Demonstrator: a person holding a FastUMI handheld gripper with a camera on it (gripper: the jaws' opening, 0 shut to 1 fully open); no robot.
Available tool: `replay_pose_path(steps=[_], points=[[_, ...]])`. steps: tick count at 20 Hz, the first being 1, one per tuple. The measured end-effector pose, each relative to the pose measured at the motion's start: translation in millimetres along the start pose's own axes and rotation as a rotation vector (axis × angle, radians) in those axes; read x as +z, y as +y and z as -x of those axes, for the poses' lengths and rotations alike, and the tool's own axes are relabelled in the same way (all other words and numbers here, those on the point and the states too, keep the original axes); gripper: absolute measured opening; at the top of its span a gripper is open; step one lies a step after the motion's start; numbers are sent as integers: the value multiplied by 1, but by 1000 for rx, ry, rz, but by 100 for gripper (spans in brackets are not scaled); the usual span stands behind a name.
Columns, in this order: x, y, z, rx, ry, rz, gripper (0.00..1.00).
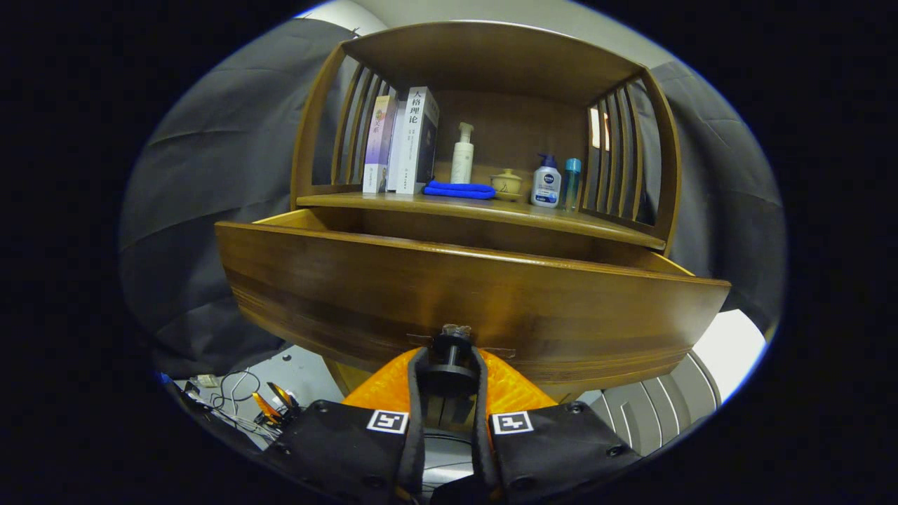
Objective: Pull open the drawer, take out the items inside it, and place them on the countertop above the cabinet.
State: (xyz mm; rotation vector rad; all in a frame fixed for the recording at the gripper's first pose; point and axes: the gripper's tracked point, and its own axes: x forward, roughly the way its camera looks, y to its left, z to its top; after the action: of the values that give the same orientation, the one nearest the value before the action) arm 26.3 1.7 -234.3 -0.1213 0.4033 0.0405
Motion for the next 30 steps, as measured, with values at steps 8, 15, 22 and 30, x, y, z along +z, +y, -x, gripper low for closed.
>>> replay_pose_path(steps=[8, 15, 22, 30], points=[[-11, 9, 26, 35, 16, 35, 30], [-17, 14, 37, 53, 16, 64, 29], [-17, 17, 38, 62, 56, 35, 36], [33, 10, 88, 79, -44, 64, 83]])
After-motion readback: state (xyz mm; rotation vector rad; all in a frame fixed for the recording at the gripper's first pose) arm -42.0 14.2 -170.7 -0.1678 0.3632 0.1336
